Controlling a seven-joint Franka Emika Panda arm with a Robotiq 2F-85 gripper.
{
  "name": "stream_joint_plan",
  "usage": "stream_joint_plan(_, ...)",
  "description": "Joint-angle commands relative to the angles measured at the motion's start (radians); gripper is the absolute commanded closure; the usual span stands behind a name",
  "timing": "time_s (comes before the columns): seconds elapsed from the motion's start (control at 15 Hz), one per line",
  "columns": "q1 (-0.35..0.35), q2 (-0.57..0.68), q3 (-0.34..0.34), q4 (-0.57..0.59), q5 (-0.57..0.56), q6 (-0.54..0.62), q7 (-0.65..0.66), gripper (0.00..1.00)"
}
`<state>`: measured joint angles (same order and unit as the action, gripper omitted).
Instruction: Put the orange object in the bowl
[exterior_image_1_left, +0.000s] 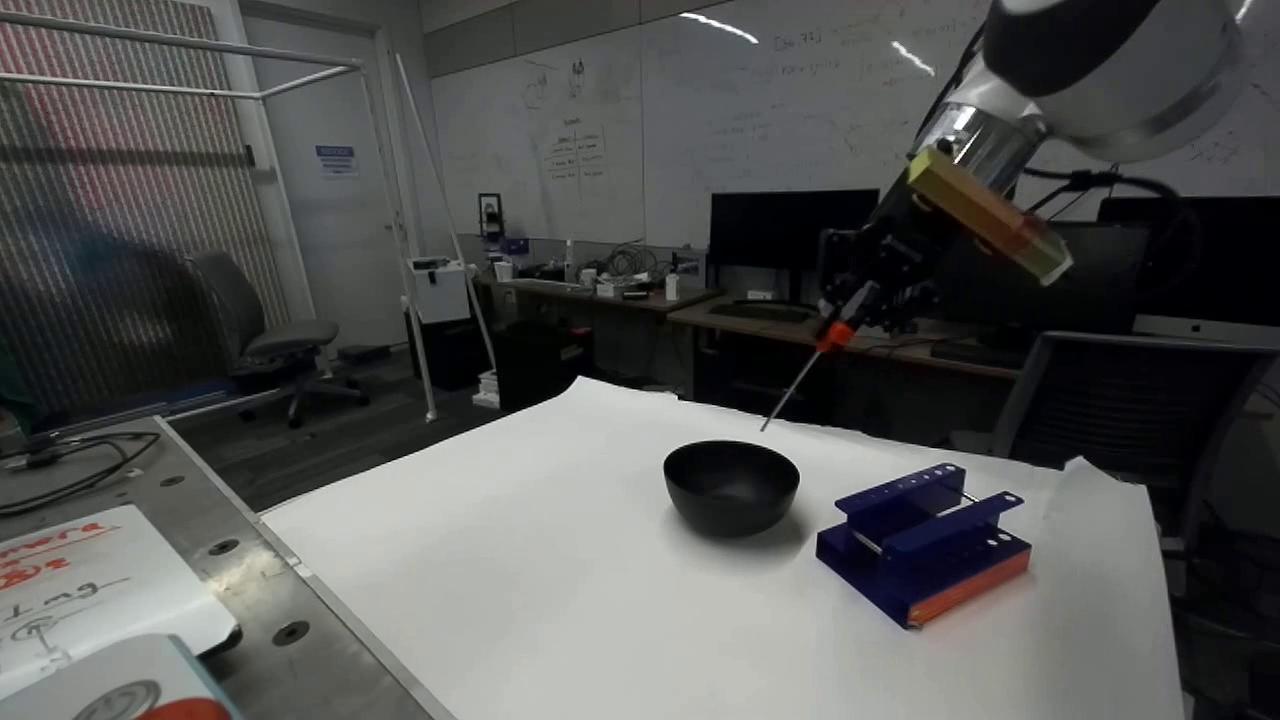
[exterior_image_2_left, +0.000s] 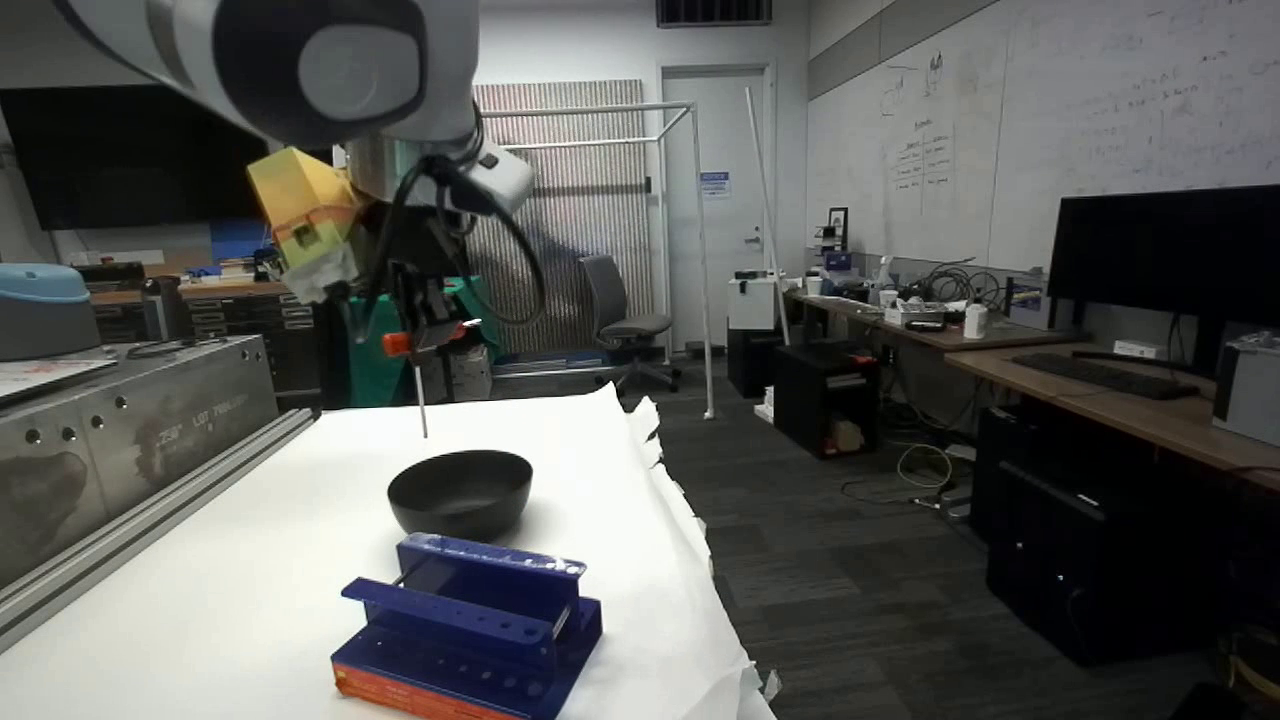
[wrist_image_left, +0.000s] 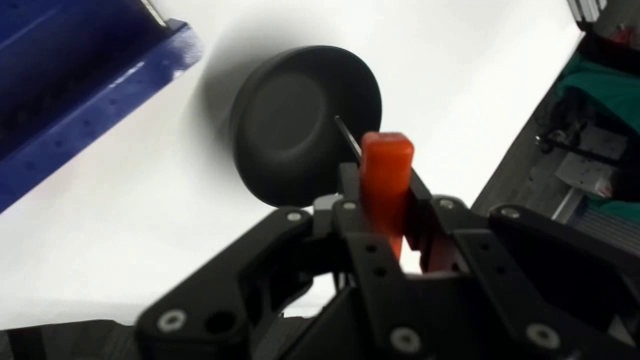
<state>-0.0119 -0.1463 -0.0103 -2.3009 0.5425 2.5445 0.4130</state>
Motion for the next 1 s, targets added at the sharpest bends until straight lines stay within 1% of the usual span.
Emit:
stream_joint_plan(0.0, 0.054, 0.096, 0.030, 0.013, 0.158, 0.281, -0.046, 0.91)
stream_joint_plan(0.07, 0.070, 0.141, 0.043, 0.008, 0.209, 0.371, -0.072, 0.91)
stream_joint_plan(0.13, 0.082, 0.178, 0.053, 0.012, 0.243, 0.434, -0.089, 0.91)
stream_joint_plan(0.27, 0.093, 0.248, 0.073, 0.028, 0.312, 0.502, -0.135, 0.90)
stream_joint_plan(0.4, 0.088, 0.310, 0.103, 0.049, 0.386, 0.524, -0.185, 0.90)
stream_joint_plan(0.53, 0.073, 0.358, 0.129, 0.071, 0.438, 0.527, -0.226, 0.90)
stream_joint_plan(0.73, 0.055, 0.417, 0.150, 0.102, 0.477, 0.522, -0.275, 0.88)
stream_joint_plan(0.8, 0.050, 0.432, 0.153, 0.108, 0.480, 0.517, -0.285, 0.54)
stream_joint_plan(0.87, 0.047, 0.444, 0.151, 0.112, 0.471, 0.511, -0.291, 0.53)
stream_joint_plan(0.93, 0.042, 0.454, 0.151, 0.116, 0.469, 0.510, -0.291, 0.46)
